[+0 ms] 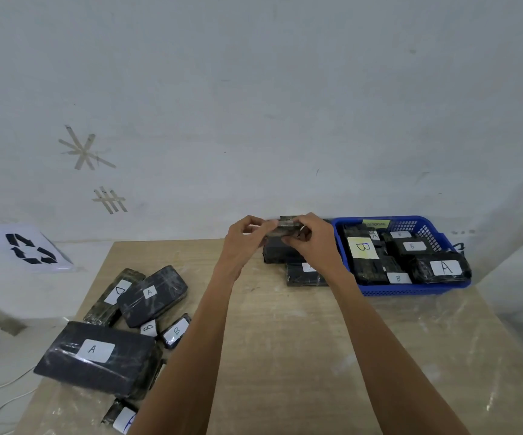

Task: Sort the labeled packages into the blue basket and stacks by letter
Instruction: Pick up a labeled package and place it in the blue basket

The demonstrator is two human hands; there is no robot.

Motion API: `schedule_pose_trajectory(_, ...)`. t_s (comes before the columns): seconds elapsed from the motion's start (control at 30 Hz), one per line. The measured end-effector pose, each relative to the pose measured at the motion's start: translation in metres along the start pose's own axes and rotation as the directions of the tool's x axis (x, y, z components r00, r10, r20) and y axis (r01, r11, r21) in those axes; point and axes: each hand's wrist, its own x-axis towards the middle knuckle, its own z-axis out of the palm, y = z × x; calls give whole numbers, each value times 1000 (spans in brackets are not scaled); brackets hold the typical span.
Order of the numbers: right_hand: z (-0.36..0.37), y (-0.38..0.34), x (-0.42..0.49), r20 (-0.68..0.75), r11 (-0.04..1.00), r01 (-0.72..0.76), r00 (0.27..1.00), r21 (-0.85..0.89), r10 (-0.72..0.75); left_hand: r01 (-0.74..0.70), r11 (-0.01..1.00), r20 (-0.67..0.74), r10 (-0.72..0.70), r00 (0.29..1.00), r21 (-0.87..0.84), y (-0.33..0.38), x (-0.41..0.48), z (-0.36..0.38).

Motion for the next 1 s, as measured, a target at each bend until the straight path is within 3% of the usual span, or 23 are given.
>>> schedule_pose_trajectory(0.13, -2, -5, -2, 13, 973, -103, 995, 209, 103, 61, 968, 54, -49, 997, -245, 1, -1, -6)
schedule_pose_trajectory(0.27, -5, -14, -8, 157, 852, -230, 972, 471, 176, 53, 953, 65, -35, 997, -298, -2, -2, -10)
schedule_pose_trajectory(0.33, -6, -21, -10, 164, 794, -243, 970, 558, 181, 61, 947, 73, -40, 997, -314, -4, -3, -12)
schedule_pose_trajectory(0.57, -7, -29, -9, 158, 798, -234, 972, 556, 175, 90, 944, 75, -70, 995, -316, -7, -3, -13)
schedule_pose_trajectory(0.7, -9, -30, -8, 194, 685, -286, 958, 670, 209, 90, 938, 91, -63, 994, -334, -8, -3, -15)
schedule_pose_trajectory(1.0, -13, -24, -8, 180, 686, -269, 963, 676, 200, 93, 908, 160, -29, 987, -408, -11, -5, -12)
